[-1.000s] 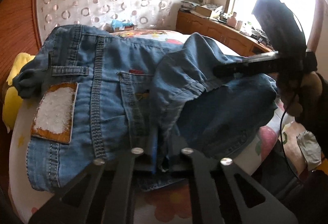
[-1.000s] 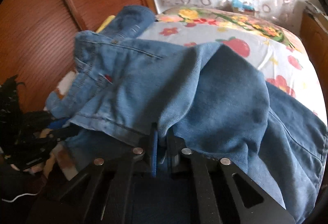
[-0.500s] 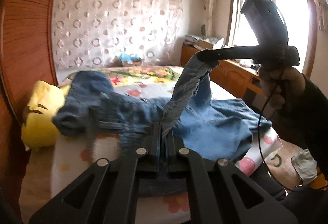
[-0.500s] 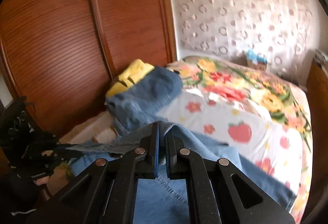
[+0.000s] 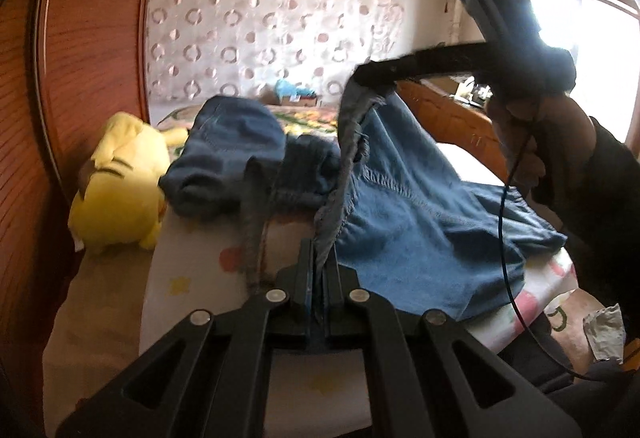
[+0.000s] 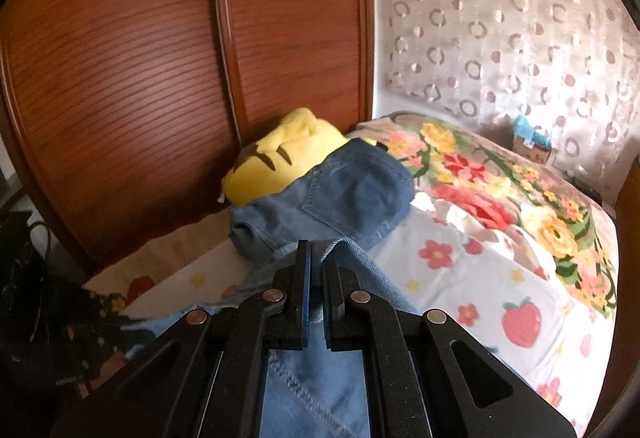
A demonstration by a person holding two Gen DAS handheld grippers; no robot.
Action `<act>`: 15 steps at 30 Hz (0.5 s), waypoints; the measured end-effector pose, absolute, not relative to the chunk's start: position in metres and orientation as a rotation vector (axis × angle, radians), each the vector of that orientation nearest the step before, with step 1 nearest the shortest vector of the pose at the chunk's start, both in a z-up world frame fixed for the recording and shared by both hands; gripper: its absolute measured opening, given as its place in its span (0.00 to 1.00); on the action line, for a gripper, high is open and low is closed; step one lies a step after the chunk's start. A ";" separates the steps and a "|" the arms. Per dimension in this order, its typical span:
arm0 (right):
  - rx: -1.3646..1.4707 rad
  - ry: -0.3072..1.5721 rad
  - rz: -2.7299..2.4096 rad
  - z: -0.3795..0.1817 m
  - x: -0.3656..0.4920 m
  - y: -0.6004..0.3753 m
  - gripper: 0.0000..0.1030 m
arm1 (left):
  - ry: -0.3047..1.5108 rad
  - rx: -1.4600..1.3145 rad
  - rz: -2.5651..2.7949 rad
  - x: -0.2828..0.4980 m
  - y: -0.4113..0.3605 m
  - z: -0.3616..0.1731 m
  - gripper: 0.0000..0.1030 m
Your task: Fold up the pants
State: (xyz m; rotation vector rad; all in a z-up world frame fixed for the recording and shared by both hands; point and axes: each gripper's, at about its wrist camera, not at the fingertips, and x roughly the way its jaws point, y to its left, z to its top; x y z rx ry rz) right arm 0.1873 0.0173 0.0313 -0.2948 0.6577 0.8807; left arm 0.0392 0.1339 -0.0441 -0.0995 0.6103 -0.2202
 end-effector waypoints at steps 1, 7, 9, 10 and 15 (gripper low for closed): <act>-0.306 0.671 0.884 0.025 0.191 0.028 0.02 | 0.619 -0.106 -0.215 0.040 0.136 -0.049 0.01; -0.342 0.717 0.861 -0.004 0.203 0.059 0.02 | 0.676 -0.134 -0.180 0.048 0.147 -0.069 0.03; -0.352 0.735 0.848 -0.012 0.206 0.064 0.02 | 0.685 -0.137 -0.169 0.048 0.149 -0.073 0.05; -0.354 0.745 0.847 -0.016 0.208 0.066 0.02 | 0.690 -0.137 -0.163 0.048 0.151 -0.075 0.07; -0.326 0.729 0.829 -0.008 0.204 0.052 0.57 | 0.668 -0.134 -0.137 0.043 0.155 -0.068 0.18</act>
